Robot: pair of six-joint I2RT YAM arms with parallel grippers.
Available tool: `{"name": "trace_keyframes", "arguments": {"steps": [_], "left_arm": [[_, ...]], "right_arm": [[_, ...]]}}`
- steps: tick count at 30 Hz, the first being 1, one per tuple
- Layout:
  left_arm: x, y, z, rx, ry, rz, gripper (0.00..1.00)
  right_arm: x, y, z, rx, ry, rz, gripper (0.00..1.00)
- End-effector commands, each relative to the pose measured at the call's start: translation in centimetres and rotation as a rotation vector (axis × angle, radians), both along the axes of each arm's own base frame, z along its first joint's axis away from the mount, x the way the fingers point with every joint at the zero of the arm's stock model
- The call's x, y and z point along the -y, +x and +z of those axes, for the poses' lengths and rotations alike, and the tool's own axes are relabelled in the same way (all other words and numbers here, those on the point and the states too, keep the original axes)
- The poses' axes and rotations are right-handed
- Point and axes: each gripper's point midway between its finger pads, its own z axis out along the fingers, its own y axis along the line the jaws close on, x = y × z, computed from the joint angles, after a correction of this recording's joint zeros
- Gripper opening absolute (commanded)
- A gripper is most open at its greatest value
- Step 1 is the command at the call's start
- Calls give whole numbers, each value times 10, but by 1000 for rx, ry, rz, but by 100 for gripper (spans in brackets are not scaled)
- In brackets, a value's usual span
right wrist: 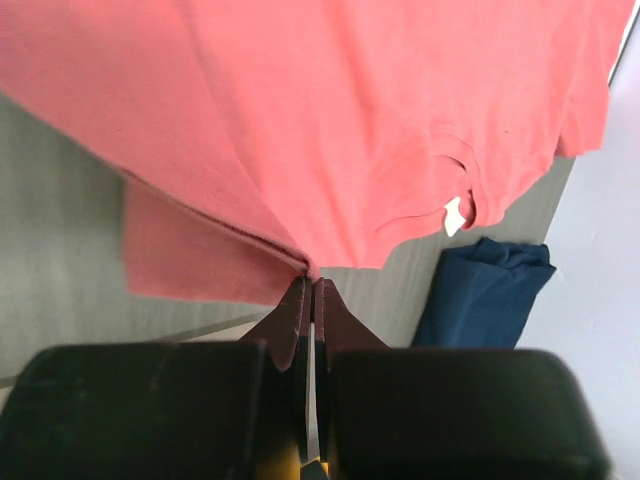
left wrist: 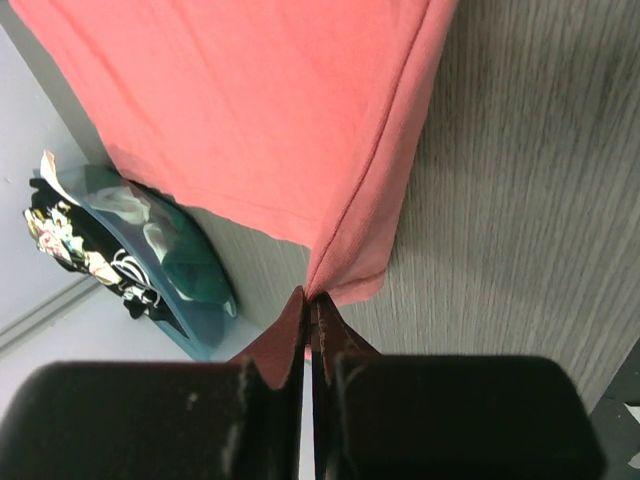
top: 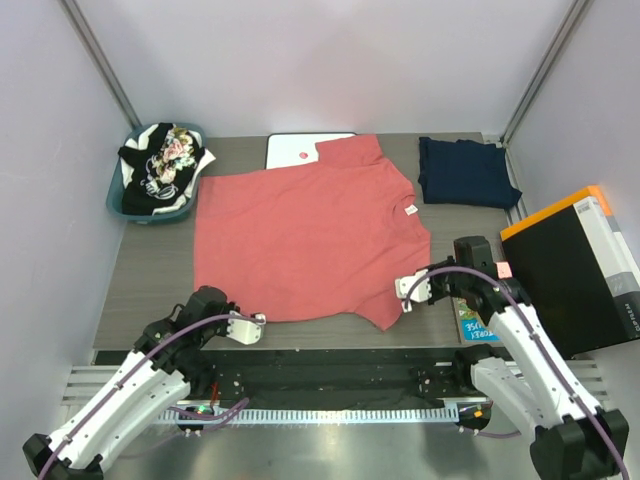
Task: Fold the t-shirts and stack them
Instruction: Fold the flattened tshirt in 1/3 of the way
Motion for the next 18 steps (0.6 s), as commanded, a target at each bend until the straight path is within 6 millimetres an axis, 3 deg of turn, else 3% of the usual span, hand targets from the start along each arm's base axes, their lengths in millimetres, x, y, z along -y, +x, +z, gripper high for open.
{"name": "trace_keyframes", "arguments": {"steps": [1, 8, 18], "left_arm": [[-7, 5, 7, 39, -3, 64, 0], [-13, 12, 5, 85, 11, 119, 0], [-21, 19, 2, 118, 42, 179, 0]], "right_arm": [[-4, 56, 26, 173, 38, -72, 1], [-5, 97, 32, 245, 60, -129, 1], [-2, 124, 27, 295, 67, -188, 1]]}}
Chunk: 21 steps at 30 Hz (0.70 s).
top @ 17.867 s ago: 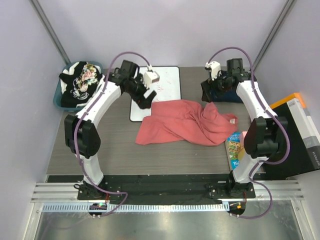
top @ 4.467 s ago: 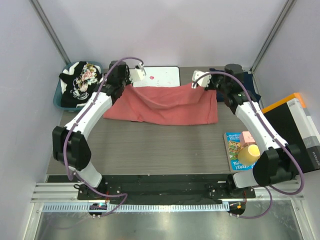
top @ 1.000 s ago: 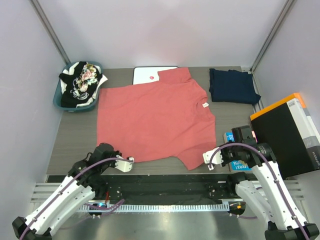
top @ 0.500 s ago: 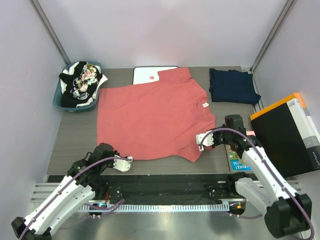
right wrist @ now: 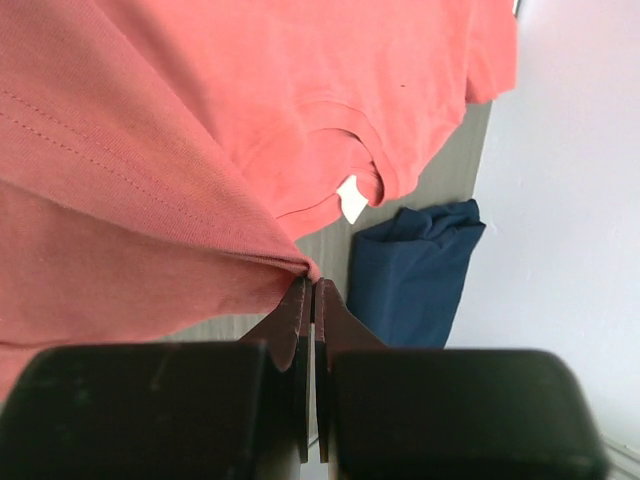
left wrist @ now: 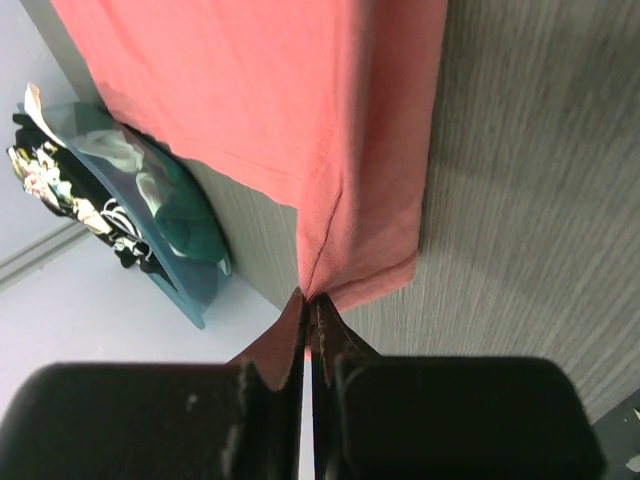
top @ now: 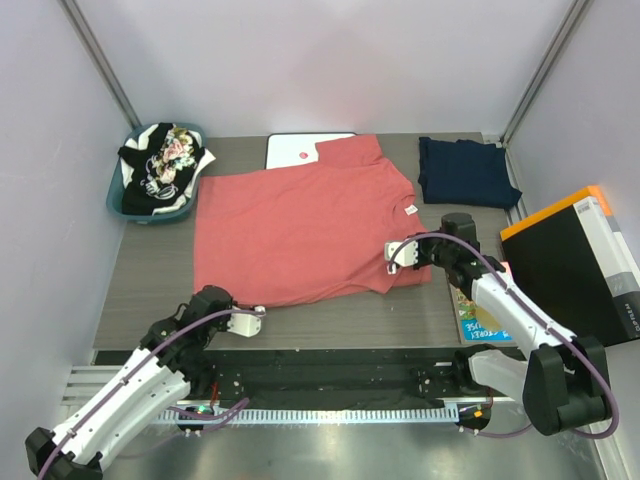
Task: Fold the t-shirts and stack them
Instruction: Fold the flattened tshirt in 1/3 of the way
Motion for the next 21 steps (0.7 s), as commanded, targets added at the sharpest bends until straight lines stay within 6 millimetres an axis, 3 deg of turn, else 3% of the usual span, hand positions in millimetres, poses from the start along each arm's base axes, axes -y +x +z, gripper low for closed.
{"name": "trace_keyframes", "arguments": {"steps": [1, 13, 21], "left_arm": [[-6, 13, 7, 88, 10, 69, 0], [-11, 46, 14, 183, 17, 147, 0], [-22, 72, 13, 144, 25, 218, 0]], "right_arm": [[0, 23, 23, 112, 37, -43, 1], [-5, 45, 29, 179, 81, -61, 1], [-11, 62, 26, 206, 101, -57, 1]]}}
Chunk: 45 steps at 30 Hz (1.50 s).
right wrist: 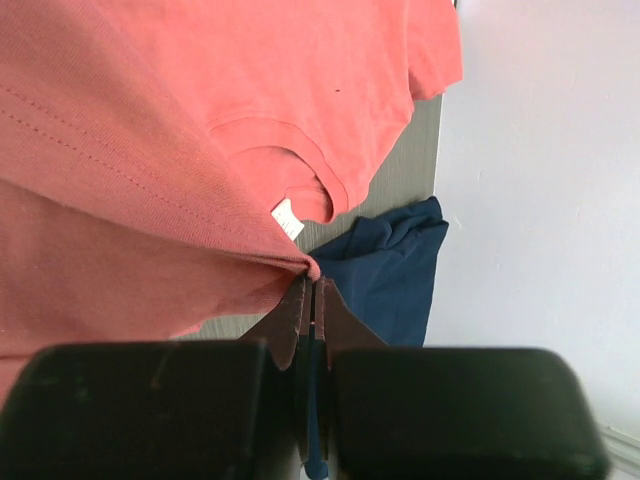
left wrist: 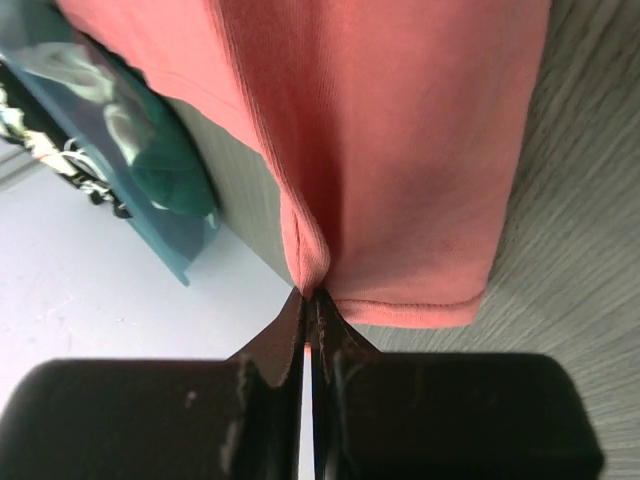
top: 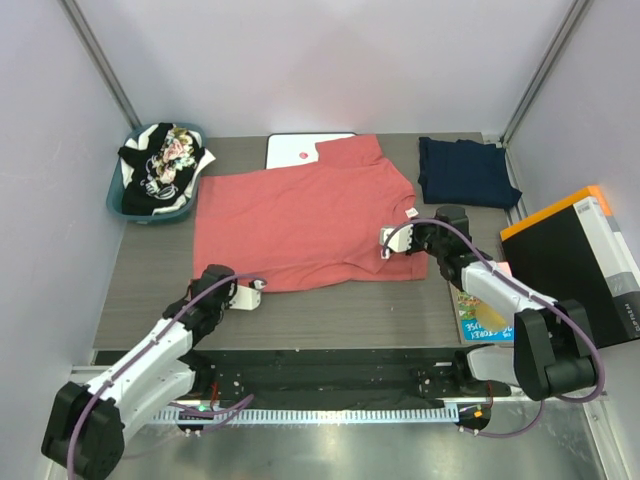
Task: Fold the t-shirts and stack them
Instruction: Fold the flattened tshirt in 1/3 of the way
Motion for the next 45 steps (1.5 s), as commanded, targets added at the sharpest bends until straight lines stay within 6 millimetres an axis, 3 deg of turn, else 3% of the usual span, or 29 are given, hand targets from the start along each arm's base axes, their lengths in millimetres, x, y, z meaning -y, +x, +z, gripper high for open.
{"name": "trace_keyframes", "arguments": {"steps": [1, 12, 21, 32, 45], "left_arm": [[5, 30, 25, 83, -40, 13, 0], [18, 51, 18, 36, -47, -74, 0], [13, 62, 13, 11, -42, -59, 0], [-1, 86, 14, 61, -29, 8, 0], [-2, 105, 8, 44, -22, 21, 0]], "right_arm": [[-6, 21, 25, 112, 46, -7, 1], [-13, 49, 35, 182, 62, -4, 1], [-21, 78, 51, 234, 77, 6, 1], [-28, 95, 50, 242, 60, 23, 1], [-36, 113, 46, 255, 56, 27, 1]]}}
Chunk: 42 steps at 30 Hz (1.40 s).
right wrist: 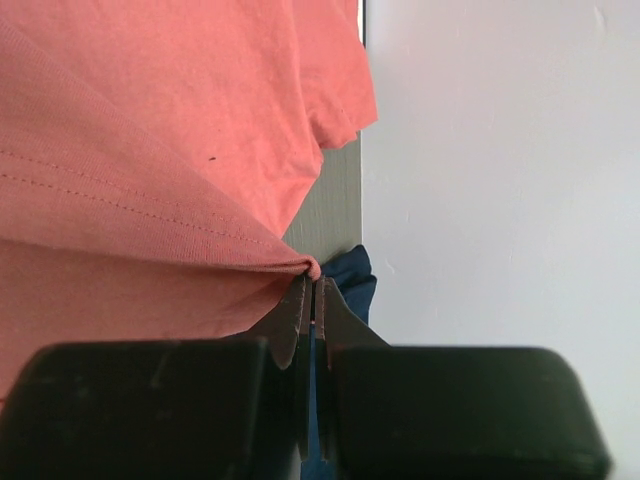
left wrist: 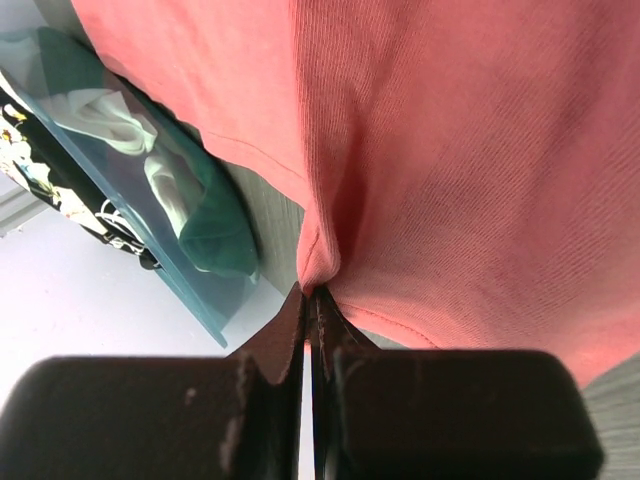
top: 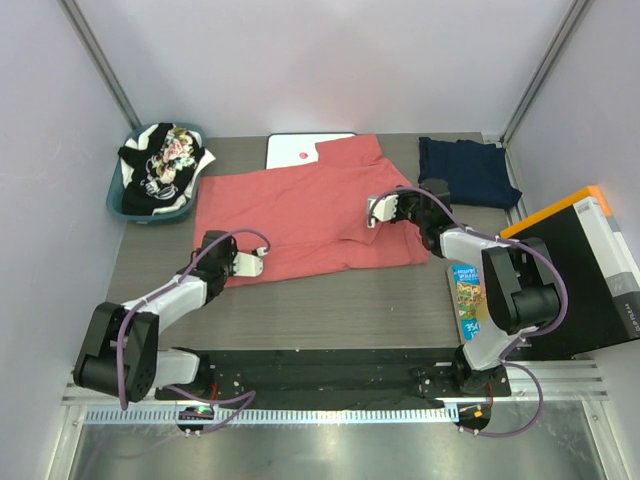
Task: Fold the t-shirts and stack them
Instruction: Fold the flattened tshirt in 1/3 of the way
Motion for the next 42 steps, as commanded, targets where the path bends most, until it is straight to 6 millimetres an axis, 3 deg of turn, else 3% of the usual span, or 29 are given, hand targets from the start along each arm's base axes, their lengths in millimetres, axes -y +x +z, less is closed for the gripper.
{"name": "trace_keyframes", "arguments": {"steps": [1, 4, 5, 6, 8, 9, 10, 12, 13, 15, 17, 18, 19, 20, 21, 22, 23, 24, 25, 27, 29, 34, 42], "left_arm": [[0, 19, 17, 63, -8, 9, 0], [-1, 18, 12, 38, 1, 14, 3], [-2, 17, 11, 30, 5, 17, 7], [-3, 16, 9, 22, 6, 24, 12], [-6, 12, 6, -2, 22, 35, 17], [-7, 12, 5, -1, 23, 42, 17], [-11, 12, 5, 1, 38, 57, 23], [-13, 21, 6, 40, 46, 75, 39], [-15, 24, 8, 57, 55, 86, 43], [-21, 36, 18, 135, 73, 132, 44], [-26, 50, 24, 188, 92, 176, 39], [-26, 53, 26, 193, 95, 183, 37], [-26, 60, 33, 211, 83, 190, 35], [-25, 61, 34, 205, 69, 193, 35], [-20, 67, 38, 206, 36, 176, 35], [-16, 68, 40, 196, 13, 160, 35], [-13, 64, 38, 165, -3, 147, 35], [-3, 66, 37, 149, -54, 111, 35], [1, 64, 34, 125, -71, 90, 35], [13, 56, 26, 61, -124, 32, 36], [19, 41, 14, -38, -148, -2, 34], [28, 26, -1, -201, -166, -76, 27], [16, 55, 3, -206, -137, -27, 23]], "right_arm": [[-8, 19, 34, 111, 22, 6, 1], [-9, 26, 38, 165, 42, -11, 3], [-8, 28, 38, 190, 49, -36, 21], [-6, 36, 45, 264, 67, -64, 32], [0, 45, 53, 344, 77, -145, 38], [2, 50, 70, 422, 97, -175, 38], [1, 55, 61, 426, 100, -202, 38], [17, 65, 82, 504, 124, -321, 52], [20, 69, 78, 503, 124, -349, 56], [26, 72, 84, 510, 132, -397, 57], [28, 68, 89, 493, 146, -402, 57], [26, 66, 73, 414, 117, -393, 57], [24, 63, 69, 372, 122, -385, 57], [20, 54, 86, 345, 174, -367, 56], [16, 41, 40, 111, 89, -334, 56], [-3, 29, 33, 1, 104, -222, 54], [-11, 20, 48, -56, 113, -181, 54], [-10, -11, 8, -280, 30, -148, 53], [-20, -20, 10, -336, 43, -92, 53], [-26, -50, -6, -479, 11, -50, 52], [-31, -66, -14, -549, 14, -26, 51], [-44, -83, -30, -638, -5, 67, 51], [-67, -91, -48, -695, -34, 173, 51]]}}
